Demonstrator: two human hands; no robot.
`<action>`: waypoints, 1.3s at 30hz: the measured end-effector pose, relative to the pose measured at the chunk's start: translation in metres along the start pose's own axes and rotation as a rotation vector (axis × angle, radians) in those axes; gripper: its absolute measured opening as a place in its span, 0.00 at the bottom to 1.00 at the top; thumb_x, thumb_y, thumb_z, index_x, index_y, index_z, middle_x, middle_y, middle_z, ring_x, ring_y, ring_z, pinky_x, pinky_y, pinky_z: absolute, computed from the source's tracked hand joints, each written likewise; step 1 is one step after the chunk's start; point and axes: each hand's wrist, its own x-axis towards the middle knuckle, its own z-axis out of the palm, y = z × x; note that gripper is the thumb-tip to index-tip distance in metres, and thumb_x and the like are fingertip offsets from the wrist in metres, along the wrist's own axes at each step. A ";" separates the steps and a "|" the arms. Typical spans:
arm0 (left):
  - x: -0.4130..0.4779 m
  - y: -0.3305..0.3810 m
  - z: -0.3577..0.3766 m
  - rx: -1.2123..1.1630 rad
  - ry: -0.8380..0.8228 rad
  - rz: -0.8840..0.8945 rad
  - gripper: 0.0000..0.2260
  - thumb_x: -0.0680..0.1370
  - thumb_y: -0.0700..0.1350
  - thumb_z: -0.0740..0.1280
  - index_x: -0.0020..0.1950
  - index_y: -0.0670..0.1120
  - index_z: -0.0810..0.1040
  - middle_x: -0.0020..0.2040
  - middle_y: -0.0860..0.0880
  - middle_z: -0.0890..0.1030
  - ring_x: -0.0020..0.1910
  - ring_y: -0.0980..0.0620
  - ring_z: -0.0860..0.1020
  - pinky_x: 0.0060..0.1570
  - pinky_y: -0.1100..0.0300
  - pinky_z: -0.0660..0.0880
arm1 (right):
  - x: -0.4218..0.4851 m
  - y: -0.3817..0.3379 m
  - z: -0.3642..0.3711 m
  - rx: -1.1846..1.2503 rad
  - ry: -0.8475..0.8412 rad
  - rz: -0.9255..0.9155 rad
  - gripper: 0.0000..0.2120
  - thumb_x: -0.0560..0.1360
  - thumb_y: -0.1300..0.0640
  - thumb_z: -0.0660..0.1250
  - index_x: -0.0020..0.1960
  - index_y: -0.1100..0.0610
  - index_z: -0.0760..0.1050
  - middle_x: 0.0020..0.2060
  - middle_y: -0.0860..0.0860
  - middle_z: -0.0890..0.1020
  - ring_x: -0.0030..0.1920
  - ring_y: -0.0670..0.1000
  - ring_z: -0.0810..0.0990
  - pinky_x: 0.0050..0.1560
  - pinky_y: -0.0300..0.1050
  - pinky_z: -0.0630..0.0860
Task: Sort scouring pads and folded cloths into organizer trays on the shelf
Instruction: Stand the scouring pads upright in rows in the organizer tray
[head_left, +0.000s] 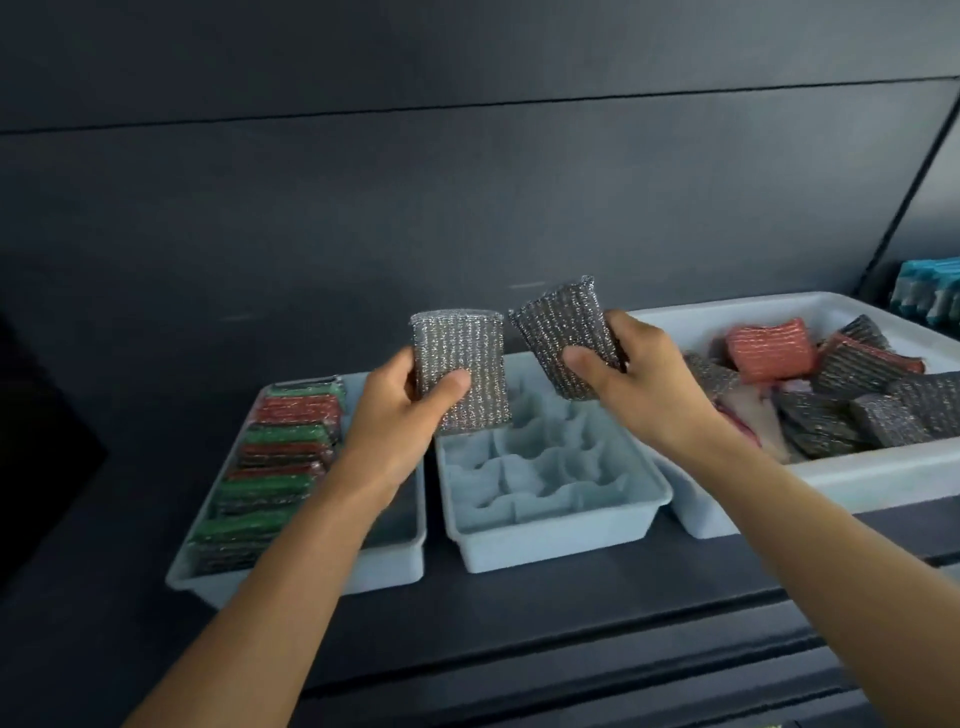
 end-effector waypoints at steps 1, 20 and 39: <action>-0.007 -0.005 -0.018 0.014 0.031 -0.007 0.06 0.77 0.46 0.70 0.54 0.51 0.80 0.50 0.56 0.85 0.50 0.57 0.83 0.56 0.55 0.77 | -0.003 -0.008 0.014 0.005 -0.036 -0.007 0.08 0.77 0.55 0.66 0.45 0.60 0.72 0.34 0.53 0.79 0.35 0.53 0.76 0.41 0.48 0.74; -0.058 -0.058 -0.207 -0.029 0.410 -0.090 0.07 0.79 0.44 0.68 0.56 0.50 0.79 0.50 0.55 0.84 0.46 0.66 0.81 0.39 0.76 0.73 | -0.051 -0.101 0.208 0.015 -0.484 -0.216 0.07 0.72 0.50 0.72 0.49 0.47 0.78 0.42 0.46 0.80 0.43 0.48 0.77 0.48 0.45 0.75; -0.050 -0.067 -0.226 -0.133 0.311 -0.038 0.06 0.78 0.44 0.69 0.54 0.51 0.79 0.51 0.55 0.85 0.51 0.60 0.82 0.48 0.68 0.74 | -0.063 -0.121 0.246 -0.460 -0.639 -0.280 0.07 0.74 0.58 0.68 0.50 0.50 0.81 0.50 0.48 0.84 0.51 0.53 0.80 0.52 0.43 0.75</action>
